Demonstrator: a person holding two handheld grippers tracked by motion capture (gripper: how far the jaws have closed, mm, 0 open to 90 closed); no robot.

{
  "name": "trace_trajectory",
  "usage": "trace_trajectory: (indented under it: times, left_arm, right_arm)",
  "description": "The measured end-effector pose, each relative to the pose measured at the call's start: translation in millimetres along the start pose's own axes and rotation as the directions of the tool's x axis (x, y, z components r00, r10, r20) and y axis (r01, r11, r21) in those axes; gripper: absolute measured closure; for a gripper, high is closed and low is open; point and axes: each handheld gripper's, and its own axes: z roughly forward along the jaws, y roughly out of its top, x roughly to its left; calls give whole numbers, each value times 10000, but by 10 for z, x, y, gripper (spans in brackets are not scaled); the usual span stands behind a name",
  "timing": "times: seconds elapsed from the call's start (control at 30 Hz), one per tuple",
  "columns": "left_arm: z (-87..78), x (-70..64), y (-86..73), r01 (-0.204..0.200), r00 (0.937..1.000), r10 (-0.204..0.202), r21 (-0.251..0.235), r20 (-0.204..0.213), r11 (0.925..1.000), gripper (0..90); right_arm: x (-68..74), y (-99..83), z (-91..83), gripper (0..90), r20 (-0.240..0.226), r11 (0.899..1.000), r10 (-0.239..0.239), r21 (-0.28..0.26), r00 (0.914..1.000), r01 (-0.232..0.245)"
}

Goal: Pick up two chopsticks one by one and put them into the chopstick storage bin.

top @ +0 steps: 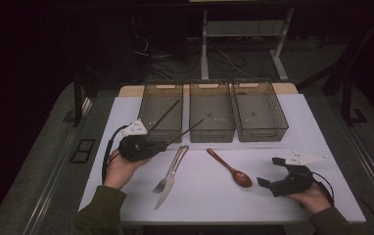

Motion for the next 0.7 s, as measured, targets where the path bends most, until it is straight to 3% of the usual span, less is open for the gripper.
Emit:
trace_trajectory:
  times: [0.7]
  left_arm:
    - [9,403,407,108,9985,-131,-430,-533,9990,849]
  right_arm:
    - [-7,1,-12,2,13,10000,59,-58,10000,-59]
